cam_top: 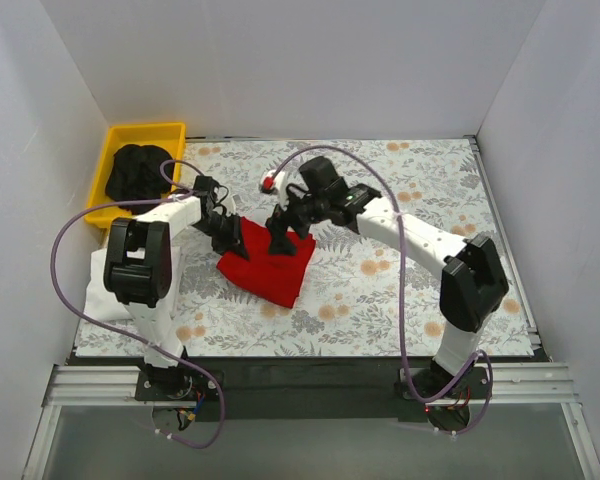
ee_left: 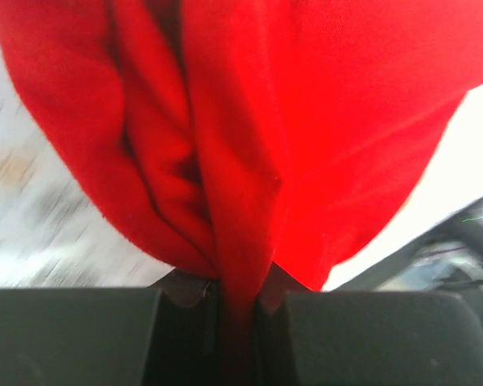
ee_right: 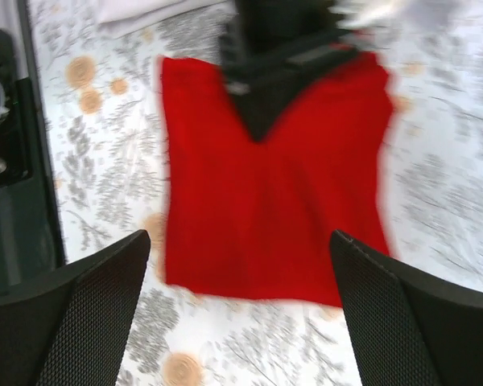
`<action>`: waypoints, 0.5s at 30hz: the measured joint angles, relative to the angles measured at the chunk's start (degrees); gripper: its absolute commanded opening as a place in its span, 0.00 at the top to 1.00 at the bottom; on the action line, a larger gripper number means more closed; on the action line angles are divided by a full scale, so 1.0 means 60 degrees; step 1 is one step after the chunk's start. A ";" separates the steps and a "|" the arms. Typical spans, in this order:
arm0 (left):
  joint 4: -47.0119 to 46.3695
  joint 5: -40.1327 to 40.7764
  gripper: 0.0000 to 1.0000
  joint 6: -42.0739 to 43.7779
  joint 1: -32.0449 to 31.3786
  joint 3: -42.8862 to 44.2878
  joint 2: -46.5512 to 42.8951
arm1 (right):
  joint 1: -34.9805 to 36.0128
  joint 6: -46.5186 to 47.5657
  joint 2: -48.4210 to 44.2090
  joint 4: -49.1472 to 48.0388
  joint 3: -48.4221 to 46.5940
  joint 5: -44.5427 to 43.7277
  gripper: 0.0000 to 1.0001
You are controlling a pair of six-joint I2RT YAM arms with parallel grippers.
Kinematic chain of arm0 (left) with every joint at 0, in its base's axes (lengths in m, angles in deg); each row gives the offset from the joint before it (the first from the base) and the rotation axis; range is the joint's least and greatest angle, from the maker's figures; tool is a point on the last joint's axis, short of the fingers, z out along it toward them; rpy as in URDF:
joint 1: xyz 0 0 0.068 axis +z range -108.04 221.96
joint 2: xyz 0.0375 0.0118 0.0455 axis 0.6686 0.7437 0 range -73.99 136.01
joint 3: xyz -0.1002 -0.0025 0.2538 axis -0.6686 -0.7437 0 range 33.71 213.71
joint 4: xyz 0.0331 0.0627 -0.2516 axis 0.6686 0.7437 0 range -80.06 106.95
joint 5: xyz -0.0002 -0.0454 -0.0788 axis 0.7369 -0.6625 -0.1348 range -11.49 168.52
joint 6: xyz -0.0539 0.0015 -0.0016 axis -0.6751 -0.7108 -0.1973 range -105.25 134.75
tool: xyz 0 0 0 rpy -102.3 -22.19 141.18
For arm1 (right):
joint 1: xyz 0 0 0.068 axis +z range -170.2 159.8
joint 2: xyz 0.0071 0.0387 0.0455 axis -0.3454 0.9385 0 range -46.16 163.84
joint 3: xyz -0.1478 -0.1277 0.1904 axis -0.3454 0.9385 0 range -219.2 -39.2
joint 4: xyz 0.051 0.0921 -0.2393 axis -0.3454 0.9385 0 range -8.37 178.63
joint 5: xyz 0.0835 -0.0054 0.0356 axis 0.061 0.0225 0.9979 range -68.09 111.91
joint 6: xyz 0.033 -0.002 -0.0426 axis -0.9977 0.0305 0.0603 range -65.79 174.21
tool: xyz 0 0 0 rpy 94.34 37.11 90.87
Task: Fold and stack the t-shirts
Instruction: Neatly place the folded tshirt to the corner
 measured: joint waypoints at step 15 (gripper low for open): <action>0.3056 0.3147 1.00 0.3045 0.0525 -0.0546 -0.3767 | -0.1570 0.0885 -0.0659 0.1220 0.0754 -0.0627 0.02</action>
